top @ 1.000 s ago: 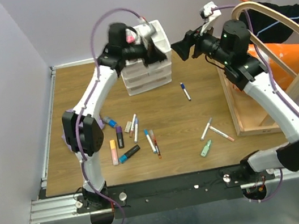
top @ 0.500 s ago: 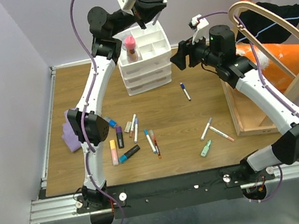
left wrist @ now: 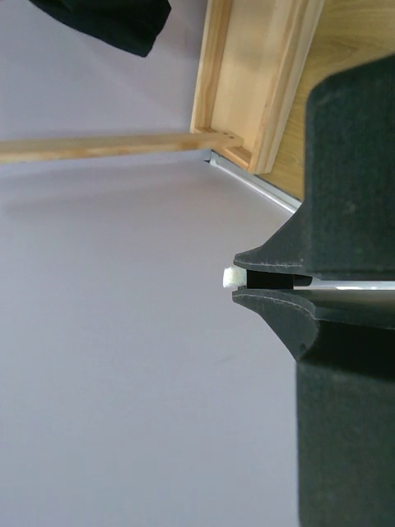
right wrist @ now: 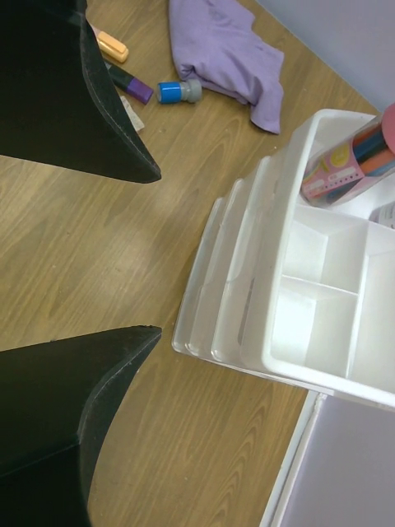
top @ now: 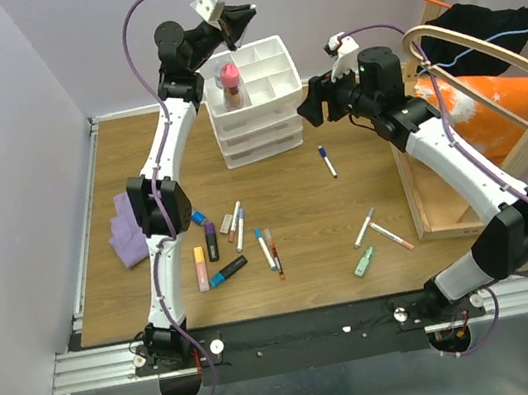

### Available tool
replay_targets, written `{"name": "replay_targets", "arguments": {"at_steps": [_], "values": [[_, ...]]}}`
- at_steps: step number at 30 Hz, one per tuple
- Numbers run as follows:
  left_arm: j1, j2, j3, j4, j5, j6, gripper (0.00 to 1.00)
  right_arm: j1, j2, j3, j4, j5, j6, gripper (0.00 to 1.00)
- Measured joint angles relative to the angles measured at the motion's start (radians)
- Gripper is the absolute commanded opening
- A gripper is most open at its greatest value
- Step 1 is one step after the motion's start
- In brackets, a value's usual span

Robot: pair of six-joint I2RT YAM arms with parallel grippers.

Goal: Sort the stationery into containers
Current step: Pick up the pen from the center of the board, then place the pen in the storage box.

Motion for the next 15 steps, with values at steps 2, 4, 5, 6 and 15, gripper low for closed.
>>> {"name": "replay_targets", "arguments": {"at_steps": [2, 4, 5, 6, 15], "values": [[0.01, 0.008, 0.0, 0.0, -0.008, 0.005, 0.0, 0.0, 0.013, 0.001, 0.001, 0.0, 0.0, 0.78], [0.014, 0.014, 0.0, 0.0, -0.012, 0.007, 0.0, 0.0, 0.029, 0.003, 0.001, 0.0, 0.0, 0.78], [0.015, 0.018, 0.0, 0.0, -0.013, 0.007, 0.0, 0.0, 0.044, 0.006, 0.0, 0.0, 0.0, 0.78], [0.015, 0.021, 0.0, 0.0, -0.014, 0.007, 0.0, 0.0, 0.048, 0.009, 0.0, 0.0, 0.0, 0.78], [0.017, 0.103, 0.0, 0.003, -0.027, 0.005, 0.01, 0.0, 0.127, 0.053, 0.003, 0.054, -0.007, 0.77]]}}
